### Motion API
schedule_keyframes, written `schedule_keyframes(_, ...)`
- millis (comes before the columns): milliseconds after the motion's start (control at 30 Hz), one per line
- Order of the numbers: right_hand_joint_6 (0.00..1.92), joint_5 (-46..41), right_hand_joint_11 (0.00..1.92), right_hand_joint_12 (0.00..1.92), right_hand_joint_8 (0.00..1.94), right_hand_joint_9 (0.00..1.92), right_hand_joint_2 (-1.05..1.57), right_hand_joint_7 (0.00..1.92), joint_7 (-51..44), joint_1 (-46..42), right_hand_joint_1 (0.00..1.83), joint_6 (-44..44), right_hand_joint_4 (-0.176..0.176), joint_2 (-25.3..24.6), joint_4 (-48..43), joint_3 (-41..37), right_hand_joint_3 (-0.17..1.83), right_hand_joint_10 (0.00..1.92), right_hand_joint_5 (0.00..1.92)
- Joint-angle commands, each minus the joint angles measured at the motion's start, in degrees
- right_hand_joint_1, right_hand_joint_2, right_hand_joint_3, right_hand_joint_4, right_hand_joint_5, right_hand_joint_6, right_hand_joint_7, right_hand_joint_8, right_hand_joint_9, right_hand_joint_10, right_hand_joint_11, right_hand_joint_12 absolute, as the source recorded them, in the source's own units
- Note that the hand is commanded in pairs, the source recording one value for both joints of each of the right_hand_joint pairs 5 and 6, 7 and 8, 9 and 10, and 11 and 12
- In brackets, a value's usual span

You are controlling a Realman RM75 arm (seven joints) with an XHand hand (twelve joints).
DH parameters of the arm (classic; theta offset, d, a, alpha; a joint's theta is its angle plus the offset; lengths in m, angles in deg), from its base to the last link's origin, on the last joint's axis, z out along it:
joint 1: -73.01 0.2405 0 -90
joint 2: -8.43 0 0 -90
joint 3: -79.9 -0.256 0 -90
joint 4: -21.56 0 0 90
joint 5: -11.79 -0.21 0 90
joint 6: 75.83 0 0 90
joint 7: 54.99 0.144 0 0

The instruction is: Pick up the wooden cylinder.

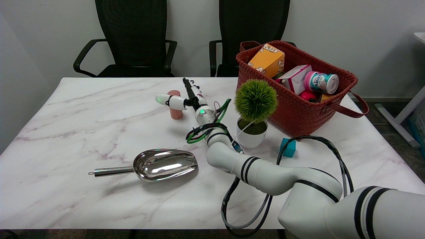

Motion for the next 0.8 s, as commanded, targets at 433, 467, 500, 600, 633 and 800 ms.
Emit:
schedule_keyframes(433, 0.00, 0.0, 0.11, 0.11, 0.00, 0.00, 0.75, 0.00, 4.0, -0.2, 0.98, -1.9, 0.000, -0.1, 1.7, -0.8, -0.17, 0.00, 0.00)
schedule_keyframes(467, 0.00, 0.0, 0.11, 0.11, 0.00, 0.00, 0.75, 0.00, 4.0, -0.2, 0.98, -1.9, 0.000, -0.2, 1.9, -0.9, -0.17, 0.00, 0.00)
schedule_keyframes(500, 0.00, 0.0, 0.11, 0.11, 0.00, 0.00, 0.75, 0.00, 4.0, -0.2, 0.98, -1.9, 0.000, -0.3, 2.2, -0.9, -0.17, 0.00, 0.00)
schedule_keyframes(600, 0.00, 0.0, 0.10, 0.10, 0.00, 0.02, 0.76, 0.00, 4.0, -0.1, 0.98, -1.9, 0.000, -0.5, 2.7, -0.9, -0.17, 0.02, 0.00)
schedule_keyframes(633, 0.00, 0.0, 0.11, 0.11, 0.00, 0.04, 0.77, 0.00, 4.0, -0.1, 0.97, -1.9, 0.000, -0.5, 2.8, -0.9, -0.17, 0.04, 0.00)
schedule_keyframes(800, 0.00, 0.0, 0.16, 0.16, 0.00, 0.17, 0.83, 0.00, 4.0, -0.1, 0.97, -1.9, 0.000, -0.5, 3.3, -0.9, -0.17, 0.17, 0.00)
